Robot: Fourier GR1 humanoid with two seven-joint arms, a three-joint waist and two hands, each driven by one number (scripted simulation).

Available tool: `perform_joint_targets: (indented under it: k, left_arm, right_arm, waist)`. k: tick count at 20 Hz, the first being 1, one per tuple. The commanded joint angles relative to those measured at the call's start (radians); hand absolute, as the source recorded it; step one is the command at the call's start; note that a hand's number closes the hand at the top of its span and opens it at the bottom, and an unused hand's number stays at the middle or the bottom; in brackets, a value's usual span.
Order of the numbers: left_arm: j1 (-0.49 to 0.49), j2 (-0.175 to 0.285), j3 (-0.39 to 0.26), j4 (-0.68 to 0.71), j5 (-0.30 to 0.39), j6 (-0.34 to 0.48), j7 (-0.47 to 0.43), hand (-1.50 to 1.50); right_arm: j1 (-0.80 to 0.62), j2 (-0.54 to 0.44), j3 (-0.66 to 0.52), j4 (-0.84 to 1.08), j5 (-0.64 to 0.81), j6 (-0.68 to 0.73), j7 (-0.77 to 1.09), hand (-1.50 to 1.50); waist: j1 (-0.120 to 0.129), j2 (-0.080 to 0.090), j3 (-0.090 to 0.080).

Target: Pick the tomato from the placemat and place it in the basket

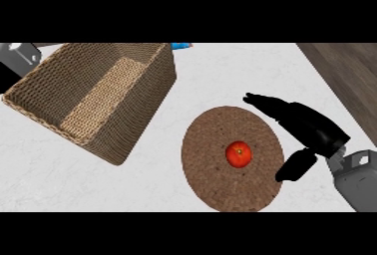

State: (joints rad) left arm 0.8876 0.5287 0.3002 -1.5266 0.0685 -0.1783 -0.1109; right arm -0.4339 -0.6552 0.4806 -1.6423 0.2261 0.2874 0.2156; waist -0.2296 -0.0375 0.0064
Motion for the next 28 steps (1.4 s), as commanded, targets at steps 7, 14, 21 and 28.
perform_joint_targets:
  k: [7, 14, 21, 28]
  left_arm:
    - [-0.311, -0.075, -0.060, -0.203, 0.085, -0.043, -0.146, 0.00]
    - [-0.329, -0.084, -0.041, -0.180, 0.073, -0.071, -0.157, 0.00]
    - [-0.353, -0.091, -0.024, -0.166, 0.060, -0.101, -0.164, 0.00]
    - [-0.384, -0.110, -0.010, -0.141, 0.046, -0.124, -0.173, 0.00]
  right_arm:
    - [0.014, 0.041, 0.017, -0.010, 0.016, -0.034, -0.004, -1.50]
    - [0.025, 0.038, 0.040, -0.010, 0.056, -0.046, 0.015, -1.50]
    - [0.026, 0.040, 0.075, -0.013, 0.097, -0.043, 0.034, -1.50]
    - [0.049, 0.074, 0.114, 0.004, 0.139, -0.073, 0.060, -1.50]
  waist:
    - [-0.022, 0.005, -0.011]
    - [-0.020, 0.007, -0.013]
    - [-0.018, 0.008, -0.013]
    - [-0.010, 0.014, -0.011]
